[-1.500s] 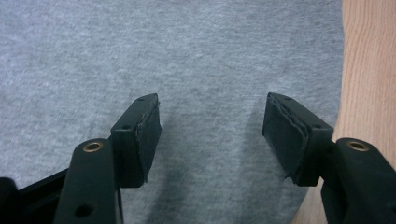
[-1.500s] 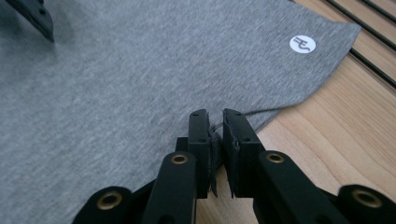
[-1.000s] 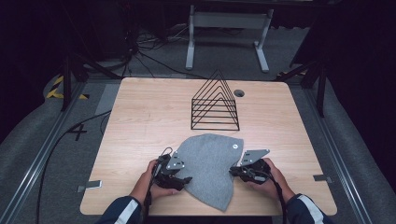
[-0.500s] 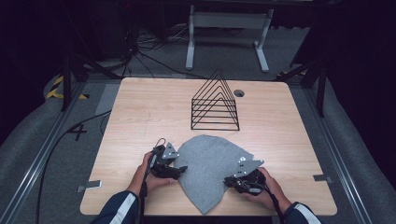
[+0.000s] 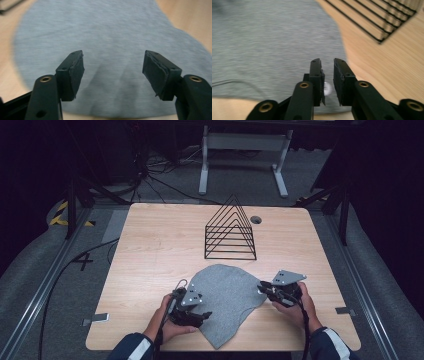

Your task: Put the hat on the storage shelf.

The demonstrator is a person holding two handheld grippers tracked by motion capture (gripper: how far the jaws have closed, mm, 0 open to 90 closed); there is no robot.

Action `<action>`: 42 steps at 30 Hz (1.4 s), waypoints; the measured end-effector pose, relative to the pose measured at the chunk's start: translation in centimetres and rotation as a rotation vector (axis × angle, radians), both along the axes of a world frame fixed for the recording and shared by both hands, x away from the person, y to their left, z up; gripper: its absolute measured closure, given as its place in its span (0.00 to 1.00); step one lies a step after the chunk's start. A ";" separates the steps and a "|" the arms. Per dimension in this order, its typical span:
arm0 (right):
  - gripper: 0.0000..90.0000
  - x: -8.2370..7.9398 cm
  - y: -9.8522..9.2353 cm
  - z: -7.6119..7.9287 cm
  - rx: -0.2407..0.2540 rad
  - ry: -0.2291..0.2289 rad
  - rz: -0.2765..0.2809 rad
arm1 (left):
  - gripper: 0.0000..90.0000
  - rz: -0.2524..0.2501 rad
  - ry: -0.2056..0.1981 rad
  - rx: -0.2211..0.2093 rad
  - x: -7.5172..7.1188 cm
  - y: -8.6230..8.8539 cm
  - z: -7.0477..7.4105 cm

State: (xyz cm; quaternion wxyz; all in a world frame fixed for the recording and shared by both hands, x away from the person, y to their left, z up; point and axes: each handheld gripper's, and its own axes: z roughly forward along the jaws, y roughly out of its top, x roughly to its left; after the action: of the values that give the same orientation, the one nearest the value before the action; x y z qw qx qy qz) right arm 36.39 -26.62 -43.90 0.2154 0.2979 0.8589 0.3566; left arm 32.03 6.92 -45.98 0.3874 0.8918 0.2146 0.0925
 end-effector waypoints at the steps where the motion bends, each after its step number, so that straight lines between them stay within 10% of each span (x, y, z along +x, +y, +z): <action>1: 0.88 0.3 -0.3 -0.1 0.003 -0.003 -0.013 | 0.38 -0.006 -0.012 0.016 -0.5 -0.3 -0.2; 14: 0.91 0.3 0.0 -1.4 -0.075 0.098 0.058 | 0.36 0.068 0.018 0.062 -0.2 1.5 -1.0; 24: 0.91 -2.3 0.9 -1.3 -0.088 0.128 0.126 | 0.33 0.201 0.039 0.049 3.0 4.7 -1.1; 33: 0.91 -4.8 1.5 -1.3 -0.062 0.170 0.172 | 0.31 0.217 0.065 0.040 5.1 5.2 -1.0; 42: 0.67 -4.3 1.3 -0.2 -0.011 0.153 0.134 | 0.28 0.202 0.063 0.021 6.0 4.7 -0.2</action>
State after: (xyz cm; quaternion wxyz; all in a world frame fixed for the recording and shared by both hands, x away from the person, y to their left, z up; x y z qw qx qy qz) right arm 32.10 -25.28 -44.06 0.1267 0.2651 0.8927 0.3418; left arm 38.05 11.65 -46.23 0.3597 0.8722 0.3142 0.1054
